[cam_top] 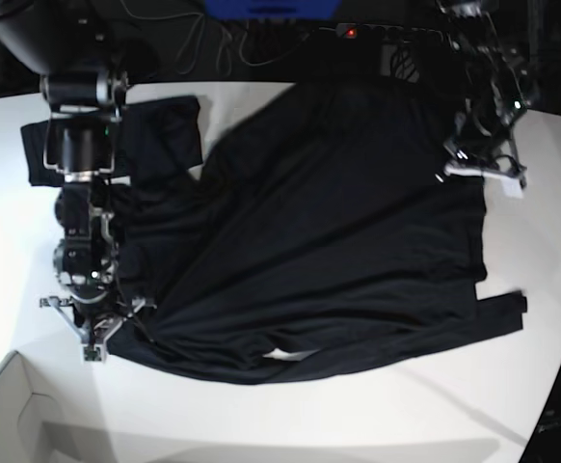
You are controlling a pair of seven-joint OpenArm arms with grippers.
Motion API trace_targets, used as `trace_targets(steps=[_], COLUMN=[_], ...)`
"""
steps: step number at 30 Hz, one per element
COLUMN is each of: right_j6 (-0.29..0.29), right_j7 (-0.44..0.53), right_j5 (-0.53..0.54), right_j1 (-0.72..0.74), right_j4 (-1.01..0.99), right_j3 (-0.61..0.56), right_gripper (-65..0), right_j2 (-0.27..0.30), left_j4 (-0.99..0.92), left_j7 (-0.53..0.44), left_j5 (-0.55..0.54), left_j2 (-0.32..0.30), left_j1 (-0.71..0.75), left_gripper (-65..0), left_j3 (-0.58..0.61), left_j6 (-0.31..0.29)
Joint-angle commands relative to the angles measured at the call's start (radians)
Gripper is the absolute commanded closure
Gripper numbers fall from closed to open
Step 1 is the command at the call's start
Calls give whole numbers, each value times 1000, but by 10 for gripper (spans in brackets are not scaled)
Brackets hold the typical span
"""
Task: Layout the t-shirt on the table in an organized manner, then fold the t-shirt properly
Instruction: 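Drag the shirt edge with the right gripper toward the shirt's collar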
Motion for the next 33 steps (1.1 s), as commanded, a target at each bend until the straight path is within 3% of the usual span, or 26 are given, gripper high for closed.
trace_targets(steps=[1, 6, 17, 27, 33], right_j6=[25, 69, 71, 71, 71], right_j7=[2, -117, -262, -277, -277], right_j5=[3, 3, 1, 0, 0], right_j1=[5, -118, -365, -544, -606], right_j4=[68, 280, 554, 691, 731], right_j3=[-2, -2, -6, 11, 161], right_gripper=[0, 0, 0, 0, 0], right_j2=[1, 1, 10, 22, 31], left_j4=[-26, -166, -502, -646, -551], left_j7=[15, -53, -152, -263, -257], left_j5=[14, 14, 16, 99, 96], left_j2=[-7, -61, -196, -217, -210], left_j1=[-1, -97, -377, -565, -578], left_gripper=[-4, -4, -4, -4, -4], left_j3=[2, 2, 3, 80, 86], left_j6=[14, 14, 14, 14, 14])
